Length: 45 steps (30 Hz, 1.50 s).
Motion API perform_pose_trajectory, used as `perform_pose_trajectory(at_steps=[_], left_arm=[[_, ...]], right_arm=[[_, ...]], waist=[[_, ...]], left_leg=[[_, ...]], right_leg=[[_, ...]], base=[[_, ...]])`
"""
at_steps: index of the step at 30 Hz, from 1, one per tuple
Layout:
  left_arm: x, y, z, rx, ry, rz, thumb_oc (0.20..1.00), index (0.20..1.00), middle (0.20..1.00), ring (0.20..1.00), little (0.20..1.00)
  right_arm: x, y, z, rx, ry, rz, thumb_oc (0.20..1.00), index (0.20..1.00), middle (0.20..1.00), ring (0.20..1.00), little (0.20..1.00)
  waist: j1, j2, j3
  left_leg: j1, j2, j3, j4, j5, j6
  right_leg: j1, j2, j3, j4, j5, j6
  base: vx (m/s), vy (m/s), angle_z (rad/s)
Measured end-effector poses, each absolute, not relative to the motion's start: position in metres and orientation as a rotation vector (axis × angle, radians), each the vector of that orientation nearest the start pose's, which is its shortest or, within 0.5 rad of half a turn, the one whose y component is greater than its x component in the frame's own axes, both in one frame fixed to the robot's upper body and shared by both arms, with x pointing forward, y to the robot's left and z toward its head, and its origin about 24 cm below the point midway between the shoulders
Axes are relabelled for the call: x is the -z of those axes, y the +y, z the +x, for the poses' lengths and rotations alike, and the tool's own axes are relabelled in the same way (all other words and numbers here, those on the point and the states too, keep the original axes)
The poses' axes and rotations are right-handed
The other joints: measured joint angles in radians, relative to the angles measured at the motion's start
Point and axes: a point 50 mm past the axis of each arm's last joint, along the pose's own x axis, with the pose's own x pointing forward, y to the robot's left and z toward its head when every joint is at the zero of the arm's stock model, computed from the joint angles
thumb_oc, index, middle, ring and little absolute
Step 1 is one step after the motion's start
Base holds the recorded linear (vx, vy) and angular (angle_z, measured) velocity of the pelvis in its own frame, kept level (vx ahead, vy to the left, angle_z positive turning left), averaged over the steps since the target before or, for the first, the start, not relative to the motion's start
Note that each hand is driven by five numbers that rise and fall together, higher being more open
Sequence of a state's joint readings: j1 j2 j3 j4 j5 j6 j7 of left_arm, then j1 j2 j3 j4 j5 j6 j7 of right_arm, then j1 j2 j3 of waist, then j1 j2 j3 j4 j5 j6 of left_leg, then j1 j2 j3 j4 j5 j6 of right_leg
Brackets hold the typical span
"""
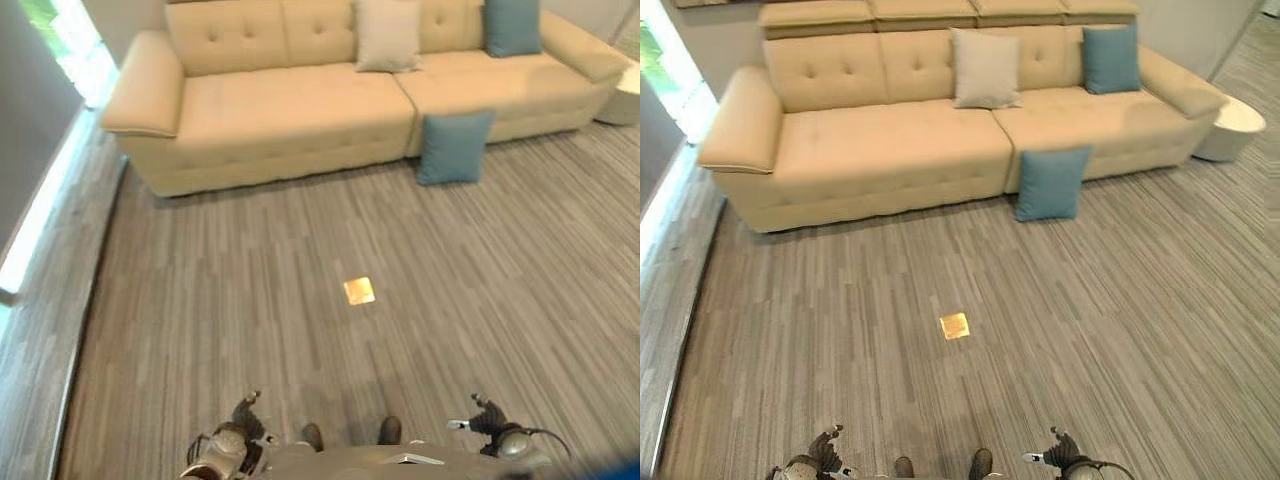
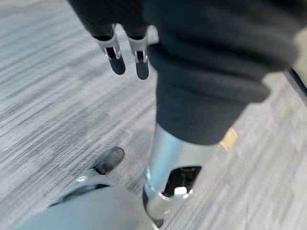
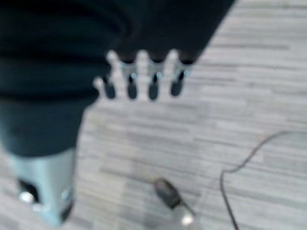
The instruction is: Pick up all the scattered cushions and arrange them neatly on the sofa.
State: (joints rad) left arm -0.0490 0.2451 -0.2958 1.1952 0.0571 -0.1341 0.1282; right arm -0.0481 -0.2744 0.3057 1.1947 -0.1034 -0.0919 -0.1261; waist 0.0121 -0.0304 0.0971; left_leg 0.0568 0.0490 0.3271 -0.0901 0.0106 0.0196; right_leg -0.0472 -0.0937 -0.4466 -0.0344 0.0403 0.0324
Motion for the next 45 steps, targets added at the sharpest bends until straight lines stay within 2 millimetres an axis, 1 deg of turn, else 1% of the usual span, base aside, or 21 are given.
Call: perform_pose_trajectory(at_steps=[2, 9, 13, 14, 15, 16, 18, 20, 22, 26, 27, 30, 32, 33, 34, 35, 37, 39, 40, 42, 45], left_arm=[[0.149, 0.217, 0.133, 0.068, 0.978, 0.501, 1.0, 1.0, 1.0, 1.0, 1.0], [0.149, 0.212, 0.138, 0.105, 0.969, 0.51, 1.0, 1.0, 1.0, 1.0, 1.0], [0.15, 0.21, 0.136, 0.074, 0.976, 0.469, 1.0, 1.0, 1.0, 1.0, 1.0], [0.153, 0.209, 0.129, 0.078, 0.997, 0.464, 1.0, 1.0, 1.0, 1.0, 1.0], [0.153, 0.206, 0.13, 0.083, 0.993, 0.462, 1.0, 1.0, 1.0, 1.0, 1.0], [0.151, 0.205, 0.136, 0.089, 0.973, 0.464, 1.0, 1.0, 1.0, 1.0, 1.0], [0.151, 0.205, 0.137, 0.087, 0.978, 0.46, 1.0, 1.0, 1.0, 1.0, 1.0], [0.15, 0.208, 0.139, 0.071, 0.98, 0.455, 1.0, 1.0, 1.0, 1.0, 1.0], [0.15, 0.208, 0.14, 0.067, 0.978, 0.452, 1.0, 1.0, 1.0, 1.0, 1.0], [0.151, 0.21, 0.137, 0.045, 0.994, 0.435, 1.0, 1.0, 1.0, 1.0, 1.0], [0.154, 0.209, 0.127, 0.053, 1.02, 0.435, 1.0, 1.0, 1.0, 1.0, 1.0], [0.152, 0.215, 0.132, 0.053, 1.013, 0.459, 1.0, 1.0, 1.0, 1.0, 1.0], [0.15, 0.215, 0.136, 0.054, 1.001, 0.459, 1.0, 1.0, 1.0, 1.0, 1.0], [0.149, 0.211, 0.143, 0.062, 0.987, 0.455, 1.0, 1.0, 1.0, 1.0, 1.0], [0.149, 0.208, 0.144, 0.069, 0.992, 0.452, 1.0, 1.0, 1.0, 1.0, 1.0], [0.151, 0.209, 0.139, 0.072, 1.005, 0.458, 1.0, 1.0, 1.0, 1.0, 1.0], [0.147, 0.217, 0.142, 0.064, 0.984, 0.483, 1.0, 1.0, 1.0, 1.0, 1.0], [0.147, 0.223, 0.141, 0.054, 0.99, 0.494, 1.0, 1.0, 1.0, 1.0, 1.0], [0.149, 0.221, 0.137, 0.057, 1.003, 0.49, 1.0, 1.0, 1.0, 1.0, 1.0], [0.152, 0.223, 0.128, 0.056, 1.041, 0.489, 1.0, 1.0, 1.0, 1.0, 1.0], [0.154, 0.223, 0.123, 0.056, 1.058, 0.49, 1.0, 1.0, 1.0, 1.0, 1.0]], right_arm=[[0.151, -0.233, 0.121, -0.077, 1.054, -0.578, 1.0, 1.0, 1.0, 1.0, 1.0], [0.156, -0.239, 0.099, -0.07, 1.129, -0.58, 1.0, 1.0, 1.0, 1.0, 1.0], [0.156, -0.241, 0.098, -0.079, 1.132, -0.597, 1.0, 1.0, 1.0, 1.0, 1.0], [0.154, -0.244, 0.103, -0.078, 1.121, -0.609, 1.0, 1.0, 1.0, 1.0, 1.0], [0.153, -0.244, 0.106, -0.078, 1.113, -0.613, 1.0, 1.0, 1.0, 1.0, 1.0], [0.152, -0.243, 0.11, -0.088, 1.103, -0.625, 1.0, 1.0, 1.0, 1.0, 1.0], [0.151, -0.24, 0.118, -0.094, 1.08, -0.625, 1.0, 1.0, 1.0, 1.0, 1.0], [0.15, -0.239, 0.122, -0.095, 1.07, -0.622, 1.0, 1.0, 1.0, 1.0, 1.0], [0.149, -0.241, 0.125, -0.085, 1.062, -0.629, 1.0, 1.0, 1.0, 1.0, 1.0], [0.146, -0.239, 0.134, -0.097, 1.035, -0.643, 1.0, 1.0, 1.0, 1.0, 1.0], [0.148, -0.239, 0.128, -0.103, 1.056, -0.644, 1.0, 1.0, 1.0, 1.0, 1.0], [0.152, -0.23, 0.124, -0.124, 1.064, -0.622, 1.0, 1.0, 1.0, 1.0, 1.0], [0.151, -0.23, 0.127, -0.125, 1.055, -0.623, 1.0, 1.0, 1.0, 1.0, 1.0], [0.148, -0.227, 0.141, -0.157, 1.03, -0.656, 1.0, 1.0, 1.0, 1.0, 1.0], [0.143, -0.227, 0.153, -0.155, 1.001, -0.669, 1.0, 1.0, 1.0, 1.0, 1.0], [0.143, -0.221, 0.154, -0.182, 0.978, -0.668, 1.0, 1.0, 1.0, 1.0, 1.0], [0.147, -0.211, 0.149, -0.205, 0.983, -0.644, 1.0, 1.0, 1.0, 1.0, 1.0], [0.146, -0.208, 0.152, -0.205, 0.97, -0.633, 1.0, 1.0, 1.0, 1.0, 1.0], [0.147, -0.208, 0.148, -0.206, 0.979, -0.632, 1.0, 1.0, 1.0, 1.0, 1.0], [0.146, -0.208, 0.151, -0.207, 0.972, -0.636, 1.0, 1.0, 1.0, 1.0, 1.0], [0.149, -0.211, 0.142, -0.193, 1.001, -0.625, 1.0, 1.0, 1.0, 1.0, 1.0]], waist=[[-0.008, 0.003, 0.009], [-0.024, 0.037, 0.027], [0.004, 0.001, 0.05], [0.006, 0.015, 0.05], [0.009, 0.015, 0.052], [0.034, 0.013, 0.054], [0.034, 0.013, 0.064], [0.041, -0.002, 0.079], [0.042, 0.003, 0.086], [0.072, 0.013, 0.084], [0.06, 0.024, 0.073], [0.068, -0.015, 0.071], [0.07, -0.018, 0.069], [0.099, 0.018, 0.093], [0.109, 0.05, 0.115], [0.086, 0.057, 0.103], [0.086, 0.003, 0.083], [0.086, -0.03, 0.076], [0.081, -0.037, 0.074], [0.048, -0.034, 0.077], [0.024, -0.042, 0.082]], left_leg=[[0.009, 0.009, 0.019, 0.0, 0.0, -0.001], [0.025, 0.068, 0.046, 0.085, -0.043, -0.051], [-0.127, 0.123, 0.018, 0.485, -0.075, -0.095], [-0.176, 0.116, -0.067, 0.551, -0.1, -0.134], [-0.19, 0.084, -0.133, 0.533, -0.108, -0.137], [-0.197, 0.027, -0.215, 0.4, -0.1, -0.128], [-0.213, -0.006, -0.237, 0.285, -0.084, -0.112], [-0.216, -0.049, -0.272, 0.148, -0.011, -0.116], [-0.242, -0.06, -0.286, 0.131, 0.037, -0.124], [-0.192, -0.055, -0.29, 0.087, 0.068, -0.1], [-0.154, -0.05, -0.277, 0.071, 0.124, 0.006], [-0.145, -0.086, -0.258, 0.07, 0.11, 0.016], [-0.142, -0.107, -0.259, 0.071, 0.106, 0.018], [-0.1, -0.089, -0.25, 0.073, 0.057, 0.071], [-0.074, -0.045, -0.217, 0.079, 0.055, 0.071], [-0.064, -0.042, -0.246, 0.083, 0.037, 0.065], [-0.03, -0.091, -0.226, 0.071, -0.007, 0.074], [-0.029, -0.111, -0.228, 0.065, -0.01, 0.08], [-0.006, -0.111, -0.237, 0.047, -0.014, 0.079], [-0.003, -0.109, -0.276, 0.035, -0.014, 0.081], [0.041, -0.108, -0.295, 0.002, -0.023, 0.066]], right_leg=[[-0.006, -0.004, -0.037, 0.017, 0.001, -0.005], [0.045, 0.057, -0.005, -0.032, -0.018, -0.038], [0.099, 0.041, 0.014, -0.062, -0.031, -0.085], [0.113, 0.056, 0.039, -0.056, -0.03, -0.12], [0.11, 0.055, 0.051, -0.056, -0.032, -0.117], [0.09, 0.049, 0.084, -0.06, -0.027, -0.111], [0.093, 0.059, 0.112, -0.061, -0.035, -0.115], [0.113, 0.064, 0.135, -0.062, -0.052, -0.12], [0.136, 0.082, 0.143, -0.062, -0.069, -0.119], [0.185, 0.1, 0.215, -0.057, -0.088, -0.084], [0.205, 0.104, 0.219, -0.048, -0.119, -0.056], [0.194, 0.058, 0.184, -0.027, -0.135, -0.032], [0.202, 0.039, 0.183, -0.036, -0.128, -0.008], [0.117, 0.037, 0.201, 0.178, -0.173, 0.058], [-0.019, 0.002, 0.174, 0.473, -0.204, 0.094], [-0.063, -0.033, 0.128, 0.533, -0.232, 0.105], [-0.148, -0.169, 0.087, 0.469, -0.23, 0.111], [-0.181, -0.213, 0.077, 0.347, -0.189, 0.113], [-0.206, -0.201, 0.095, 0.269, -0.14, 0.13], [-0.204, -0.147, 0.222, 0.119, -0.08, 0.163], [-0.19, -0.121, 0.217, 0.056, 0.01, 0.124]], base=[[0.06, -0.112, -0.39], [0.05, -0.175, -0.15], [0.02, -0.115, -0.2], [0.01, -0.018, -0.36], [0.15, -0.018, -0.7], [0.1, -0.011, -0.7], [0.12, 0.003, -0.53], [0.13, 0.017, -0.4], [0.18, 0.073, -0.36], [0.18, 0.086, -0.61], [0.0, 0.001, -0.13], [0.06, 0.044, -0.15], [0.27, 0.252, -0.25], [0.18, 0.115, -1.08], [0.16, -0.017, -0.95], [0.26, -0.091, -0.32], [0.22, -0.085, 0.07], [0.3, -0.105, -0.02], [0.32, -0.112, -0.01], [0.26, -0.131, 0.28], [0.34, -0.248, 0.39]])
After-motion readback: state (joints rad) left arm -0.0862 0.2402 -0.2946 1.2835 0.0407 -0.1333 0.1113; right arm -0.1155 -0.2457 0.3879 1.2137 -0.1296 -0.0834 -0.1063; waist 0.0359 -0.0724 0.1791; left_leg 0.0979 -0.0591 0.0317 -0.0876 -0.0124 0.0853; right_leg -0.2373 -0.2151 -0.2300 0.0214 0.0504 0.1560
